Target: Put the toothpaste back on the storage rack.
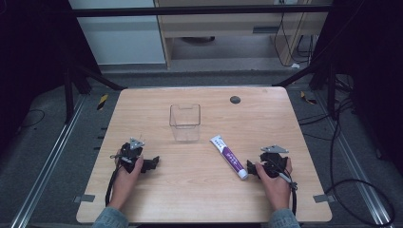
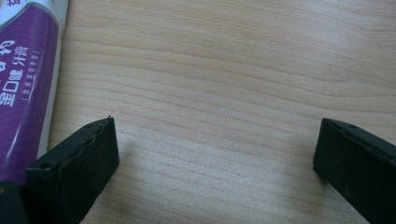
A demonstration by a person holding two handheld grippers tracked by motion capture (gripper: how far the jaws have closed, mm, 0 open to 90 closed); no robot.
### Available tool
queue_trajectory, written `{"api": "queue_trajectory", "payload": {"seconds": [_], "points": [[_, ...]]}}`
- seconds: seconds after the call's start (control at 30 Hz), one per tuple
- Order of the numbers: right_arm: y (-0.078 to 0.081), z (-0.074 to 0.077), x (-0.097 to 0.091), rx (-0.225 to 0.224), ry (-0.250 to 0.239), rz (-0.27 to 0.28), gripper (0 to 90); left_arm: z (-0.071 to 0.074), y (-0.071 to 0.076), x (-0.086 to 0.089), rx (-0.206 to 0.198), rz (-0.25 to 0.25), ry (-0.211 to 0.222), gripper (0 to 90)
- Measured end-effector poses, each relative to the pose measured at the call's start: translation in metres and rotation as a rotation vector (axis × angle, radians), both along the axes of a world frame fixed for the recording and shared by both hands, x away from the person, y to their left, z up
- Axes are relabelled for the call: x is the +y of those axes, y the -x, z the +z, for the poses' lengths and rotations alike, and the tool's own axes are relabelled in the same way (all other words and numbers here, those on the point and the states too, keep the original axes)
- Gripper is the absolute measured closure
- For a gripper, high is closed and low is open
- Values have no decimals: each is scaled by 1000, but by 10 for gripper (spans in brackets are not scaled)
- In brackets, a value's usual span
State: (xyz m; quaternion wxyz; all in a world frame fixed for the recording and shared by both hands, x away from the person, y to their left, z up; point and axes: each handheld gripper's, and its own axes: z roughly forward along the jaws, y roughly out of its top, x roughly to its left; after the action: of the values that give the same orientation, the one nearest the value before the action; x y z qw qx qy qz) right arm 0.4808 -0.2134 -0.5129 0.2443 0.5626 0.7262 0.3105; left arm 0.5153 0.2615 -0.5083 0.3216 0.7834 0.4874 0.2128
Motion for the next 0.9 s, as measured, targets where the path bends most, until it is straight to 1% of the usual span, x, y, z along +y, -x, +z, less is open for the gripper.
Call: {"api": "queue_trajectory", "payload": {"seconds": [0.13,0.2,0.23,0.27,0.3,0.33,0.43,0.47,0.5,0.53,0.57,0.63,0.7,0.77,0.8,0.87,0.9], "points": [[0,0,0,0,-2,3,12,0,0,0,0,0,0,0],[0,3,-1,8,-10,21,85,0,0,0,0,-1,-1,0],[1,7,-1,11,-21,35,79,0,0,0,0,-1,-1,0],[4,15,1,2,-19,46,56,0,0,0,0,-1,-1,0],[4,15,1,2,-19,46,56,0,0,0,0,-1,-1,0],[6,20,2,-2,-15,59,62,0,0,0,0,0,-1,0],[12,39,11,-20,9,109,70,0,0,0,1,-1,-2,0],[14,48,17,-20,32,140,98,0,-1,0,0,2,1,0],[14,48,17,-20,32,140,98,0,-1,0,0,2,1,0],[15,52,21,-22,43,153,111,0,-1,0,-1,2,1,0],[16,56,25,-17,43,167,114,0,-1,0,0,2,1,0],[14,63,33,2,36,203,167,0,-1,-1,-1,2,0,0],[12,66,40,13,53,230,194,0,-1,-1,-1,3,1,0],[9,69,46,24,64,248,214,0,-1,-1,-1,3,1,0],[7,70,50,32,58,253,228,0,-1,-1,-1,3,1,0],[0,73,59,56,74,277,246,0,-1,-1,-1,3,1,0],[0,73,59,56,74,277,246,0,-1,-1,-1,3,1,0]]}}
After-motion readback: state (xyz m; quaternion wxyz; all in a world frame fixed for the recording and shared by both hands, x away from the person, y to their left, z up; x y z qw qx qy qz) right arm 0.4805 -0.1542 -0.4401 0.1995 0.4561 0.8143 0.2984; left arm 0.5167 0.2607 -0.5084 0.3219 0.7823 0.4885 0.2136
